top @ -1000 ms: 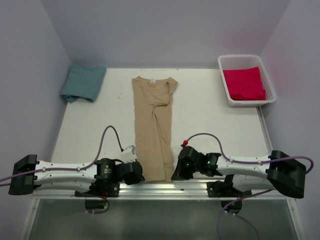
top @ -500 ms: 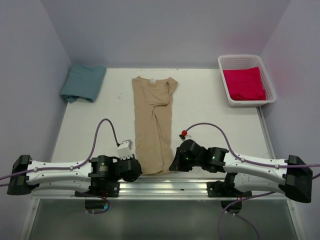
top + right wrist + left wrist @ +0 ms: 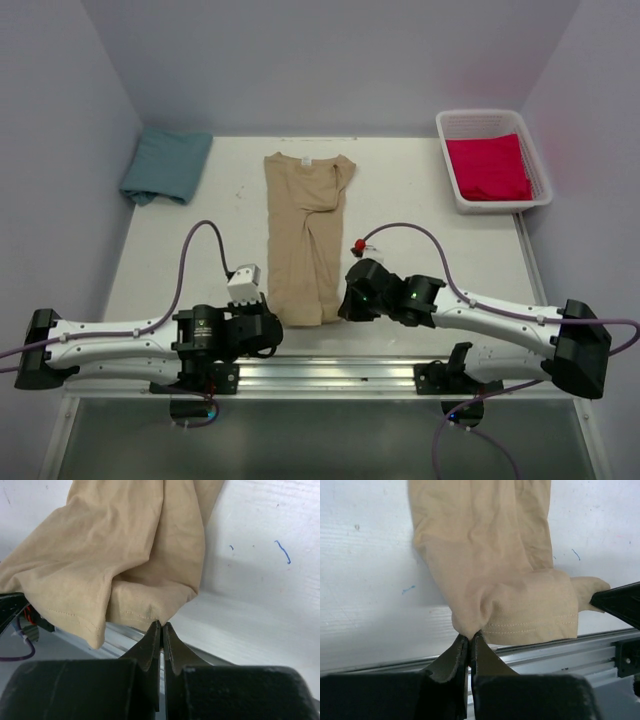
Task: Fold and stack the t-shirts
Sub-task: Fold the folded rectangular tshirt in 1/3 of the way
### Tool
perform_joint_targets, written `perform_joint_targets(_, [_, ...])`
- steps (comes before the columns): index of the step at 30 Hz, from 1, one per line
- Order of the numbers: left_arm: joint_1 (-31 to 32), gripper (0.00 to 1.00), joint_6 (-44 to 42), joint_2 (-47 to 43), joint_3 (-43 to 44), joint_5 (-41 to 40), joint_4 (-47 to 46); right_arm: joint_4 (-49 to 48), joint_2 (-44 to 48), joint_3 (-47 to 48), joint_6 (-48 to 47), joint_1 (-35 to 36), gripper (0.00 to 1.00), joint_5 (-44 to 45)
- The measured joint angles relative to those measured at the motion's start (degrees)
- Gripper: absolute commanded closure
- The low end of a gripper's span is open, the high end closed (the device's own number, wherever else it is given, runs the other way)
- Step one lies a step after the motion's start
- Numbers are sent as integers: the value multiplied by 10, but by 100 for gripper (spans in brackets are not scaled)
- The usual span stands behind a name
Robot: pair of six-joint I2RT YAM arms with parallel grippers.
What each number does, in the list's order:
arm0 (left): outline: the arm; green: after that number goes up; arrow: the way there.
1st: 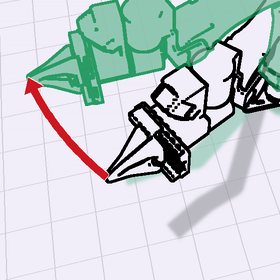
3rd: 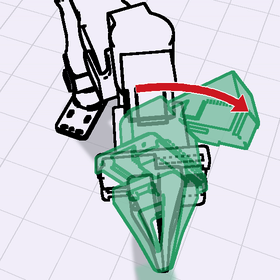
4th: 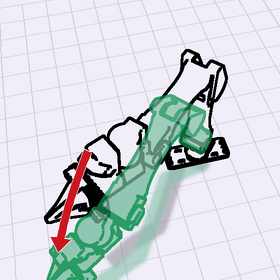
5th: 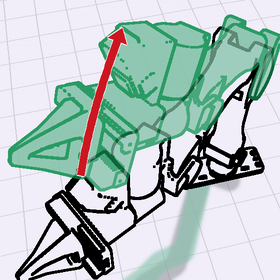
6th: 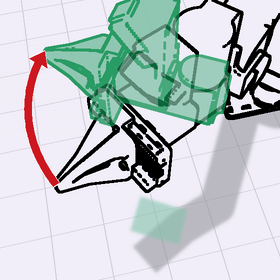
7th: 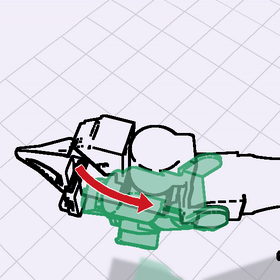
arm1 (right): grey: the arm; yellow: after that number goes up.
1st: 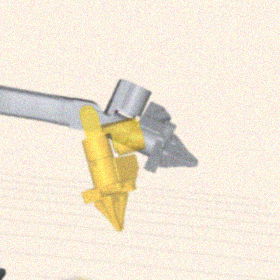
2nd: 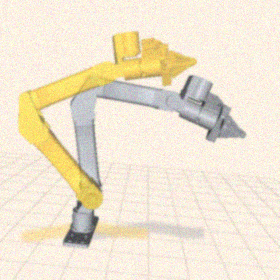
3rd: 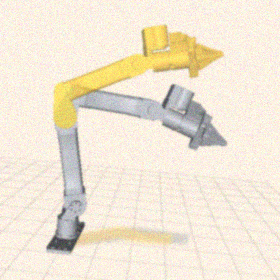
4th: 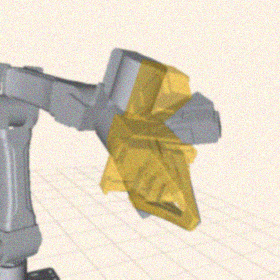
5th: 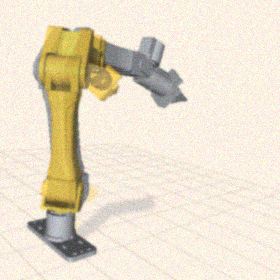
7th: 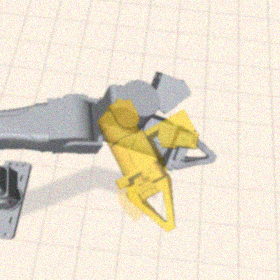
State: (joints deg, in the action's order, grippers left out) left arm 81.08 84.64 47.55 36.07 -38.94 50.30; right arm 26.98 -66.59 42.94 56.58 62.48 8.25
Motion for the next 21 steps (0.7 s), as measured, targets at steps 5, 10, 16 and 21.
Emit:
perform_joint_targets(5, [-3,100,-50,40,24,-39,-10,8,-24,26,-31,-12,100,15])
perform_joint_targets(10, [-30,100,-129,43,40,-61,-44,17,-28,53,-61,-30,100,29])
perform_joint_targets(16, [-112,100,-267,56,43,-51,-148,22,-47,94,-100,-56,100,48])
perform_joint_targets(21, [-205,100,-379,78,43,-8,-242,22,-82,124,-139,-83,100,58])
